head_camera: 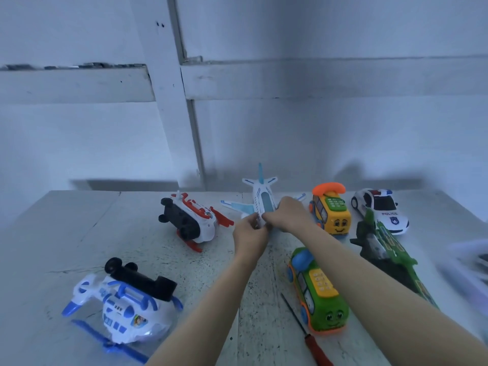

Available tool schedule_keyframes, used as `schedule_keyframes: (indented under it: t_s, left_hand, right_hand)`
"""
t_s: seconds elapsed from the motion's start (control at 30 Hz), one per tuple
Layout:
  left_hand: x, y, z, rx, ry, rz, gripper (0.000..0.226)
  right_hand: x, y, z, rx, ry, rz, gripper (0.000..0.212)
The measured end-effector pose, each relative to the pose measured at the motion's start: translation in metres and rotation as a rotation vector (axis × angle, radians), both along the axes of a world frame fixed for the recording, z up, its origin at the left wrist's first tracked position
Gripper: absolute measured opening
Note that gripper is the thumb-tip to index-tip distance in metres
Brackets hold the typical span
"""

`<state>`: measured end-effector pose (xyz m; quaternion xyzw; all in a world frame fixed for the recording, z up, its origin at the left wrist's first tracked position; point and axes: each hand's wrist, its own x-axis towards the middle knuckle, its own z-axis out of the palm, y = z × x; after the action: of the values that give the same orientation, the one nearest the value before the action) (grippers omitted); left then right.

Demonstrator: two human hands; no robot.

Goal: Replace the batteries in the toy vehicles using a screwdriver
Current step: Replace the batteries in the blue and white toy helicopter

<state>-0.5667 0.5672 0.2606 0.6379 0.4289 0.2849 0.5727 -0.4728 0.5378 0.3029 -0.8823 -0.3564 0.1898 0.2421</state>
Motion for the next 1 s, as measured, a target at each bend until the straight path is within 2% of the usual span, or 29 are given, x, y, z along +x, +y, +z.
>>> schedule_keyframes:
  t_s: [0.17,0.3,0.4,0.53,0.63,0.73,0.87,0.93,1.0]
  left_hand:
    - [-0.012,-0.009,0.001,0.119,0.065,-0.021,0.038]
    - [-0.042,-0.022,0.017,0.233,0.068,-0.057,0.051]
    - [-0.079,-0.029,0.034,0.376,0.042,-0.076,0.045]
    - [-0.139,-0.028,0.058,0.597,0.100,0.006,0.032]
    - [-0.182,-0.016,0.063,0.660,0.245,0.131,0.025]
    - [-0.223,-0.006,0.057,0.581,0.420,0.213,0.022]
    - [-0.259,0.005,0.031,0.521,0.590,0.238,0.037]
    - [-0.268,0.004,0.022,0.426,0.576,0.215,0.041]
    - [-0.272,0.001,0.015,0.339,0.481,0.170,0.042]
  right_hand:
    - [-0.006,-0.006,0.000,-0.018,-0.074,0.031,0.031]
    - [-0.019,-0.019,0.008,0.007,-0.249,0.043,0.033]
    - [-0.035,-0.029,0.018,0.013,-0.305,0.181,0.024]
    - [-0.063,-0.042,0.025,-0.036,-0.155,0.368,0.030]
    - [-0.096,-0.049,0.016,-0.047,-0.054,0.466,0.038]
    - [-0.135,-0.052,-0.004,-0.071,0.178,0.513,0.050]
    - [-0.176,-0.048,-0.026,-0.064,0.454,0.461,0.065]
    - [-0.189,-0.044,-0.032,-0.043,0.558,0.435,0.071]
    - [-0.198,-0.041,-0.035,-0.017,0.645,0.414,0.066]
